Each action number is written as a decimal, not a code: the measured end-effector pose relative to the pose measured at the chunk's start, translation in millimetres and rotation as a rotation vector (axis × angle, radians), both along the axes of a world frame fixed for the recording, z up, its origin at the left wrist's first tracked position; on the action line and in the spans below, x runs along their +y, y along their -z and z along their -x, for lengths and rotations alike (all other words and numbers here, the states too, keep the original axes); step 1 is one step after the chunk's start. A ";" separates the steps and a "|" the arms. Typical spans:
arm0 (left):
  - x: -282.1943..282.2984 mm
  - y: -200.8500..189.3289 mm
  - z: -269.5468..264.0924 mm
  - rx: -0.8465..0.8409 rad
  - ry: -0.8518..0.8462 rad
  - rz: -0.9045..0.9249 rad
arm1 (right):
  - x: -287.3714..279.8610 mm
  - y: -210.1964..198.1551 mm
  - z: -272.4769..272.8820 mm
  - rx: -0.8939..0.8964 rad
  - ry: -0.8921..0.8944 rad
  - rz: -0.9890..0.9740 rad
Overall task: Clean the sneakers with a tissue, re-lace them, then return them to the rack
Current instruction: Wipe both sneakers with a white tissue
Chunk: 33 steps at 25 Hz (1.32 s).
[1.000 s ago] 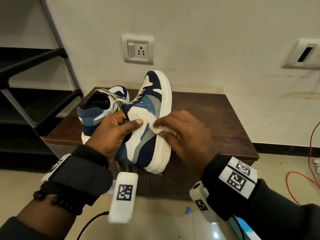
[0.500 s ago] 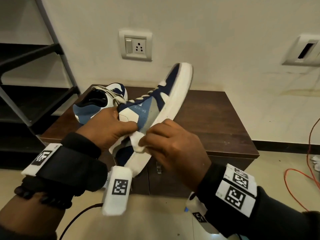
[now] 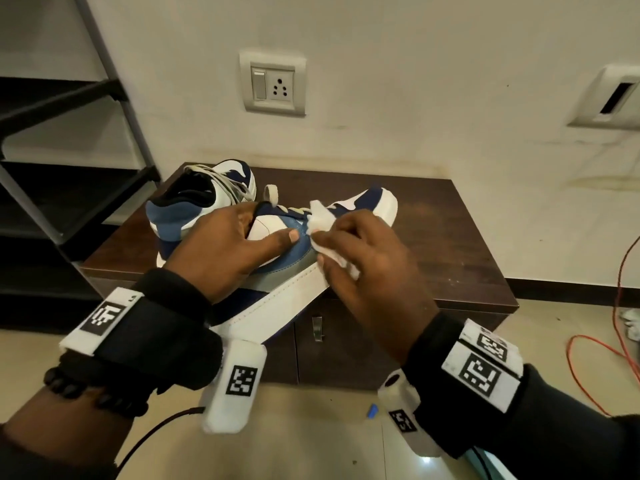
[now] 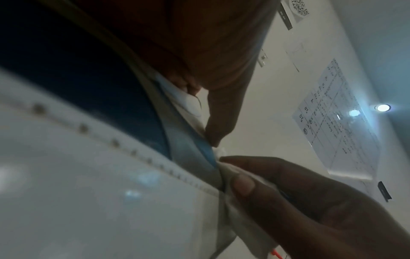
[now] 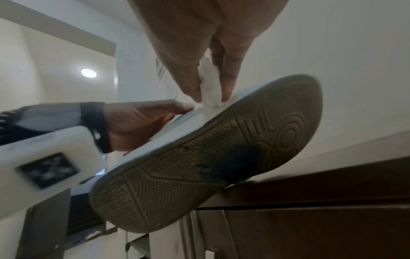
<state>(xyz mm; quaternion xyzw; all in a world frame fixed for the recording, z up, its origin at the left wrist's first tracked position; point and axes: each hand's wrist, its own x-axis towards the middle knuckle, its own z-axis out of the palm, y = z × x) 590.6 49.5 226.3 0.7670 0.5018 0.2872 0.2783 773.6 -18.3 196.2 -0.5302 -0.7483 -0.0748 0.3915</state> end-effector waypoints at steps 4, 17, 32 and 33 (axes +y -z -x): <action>-1.2 1.8 2.6 -0.054 0.078 0.086 | 16.9 -10.7 -30.3 0.040 0.116 -0.010; -25.4 -4.3 -14.7 0.293 0.112 -0.325 | -5.3 1.8 2.9 0.116 0.103 0.120; -18.1 1.1 -28.8 0.222 0.030 -0.189 | 15.2 14.4 -25.9 0.112 0.296 0.208; -17.1 1.3 -29.0 0.230 0.019 -0.188 | 12.2 19.0 -15.9 0.083 0.215 0.179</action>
